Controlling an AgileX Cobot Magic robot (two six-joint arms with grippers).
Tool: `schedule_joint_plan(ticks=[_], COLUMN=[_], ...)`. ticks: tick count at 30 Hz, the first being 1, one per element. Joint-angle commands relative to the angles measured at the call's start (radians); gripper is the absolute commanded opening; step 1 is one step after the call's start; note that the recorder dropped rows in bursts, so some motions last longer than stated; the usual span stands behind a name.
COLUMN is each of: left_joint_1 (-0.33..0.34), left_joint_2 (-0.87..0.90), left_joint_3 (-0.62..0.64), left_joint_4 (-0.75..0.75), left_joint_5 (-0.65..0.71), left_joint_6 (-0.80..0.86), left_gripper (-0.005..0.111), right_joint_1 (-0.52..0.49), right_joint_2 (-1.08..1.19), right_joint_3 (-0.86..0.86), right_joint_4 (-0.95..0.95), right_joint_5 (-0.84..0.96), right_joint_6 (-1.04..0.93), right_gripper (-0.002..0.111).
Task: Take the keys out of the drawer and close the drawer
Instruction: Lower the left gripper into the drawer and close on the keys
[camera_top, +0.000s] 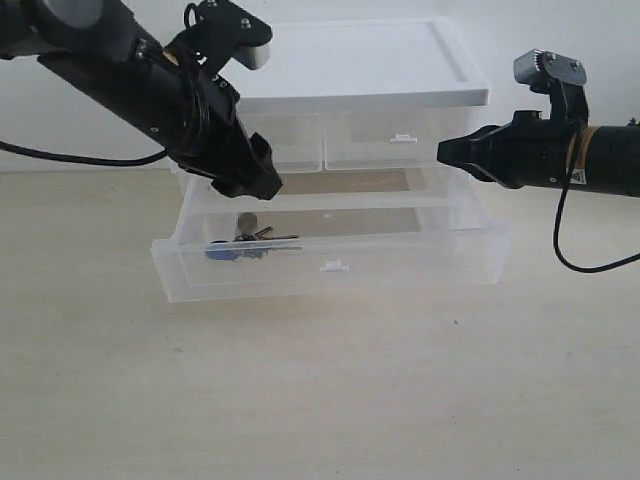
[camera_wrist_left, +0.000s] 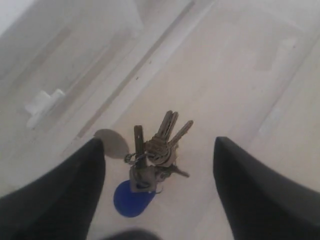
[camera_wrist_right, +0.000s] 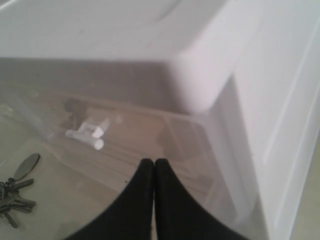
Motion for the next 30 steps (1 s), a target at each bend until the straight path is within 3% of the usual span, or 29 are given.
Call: schedule_joint_plan(ticks=[1,9,30], left_joint_1=[0.037,0.043,0.043], left_joint_2=[0.082,0.177,0.277], left_joint_3=[-0.073,-0.084,-0.103], left_joint_4=[0.117,0.167,0.05], left_joint_5=[0.057,0.056,0.036], left_joint_6=[0.008,0.027,0.013], left_gripper=[0.059,0.059,0.059], right_joint_1=[-0.007,-0.007,-0.007], right_joint_2=[-0.003,-0.003,-0.003], right_joint_3=[-0.015,-0.015,-0.015], right_joint_4=[0.034,0.034,0.034], right_joint_5=[0.034,0.034,0.034], right_joint_6=[0.002,0.002,0.002], right_gripper=[0.0,0.0,0.0])
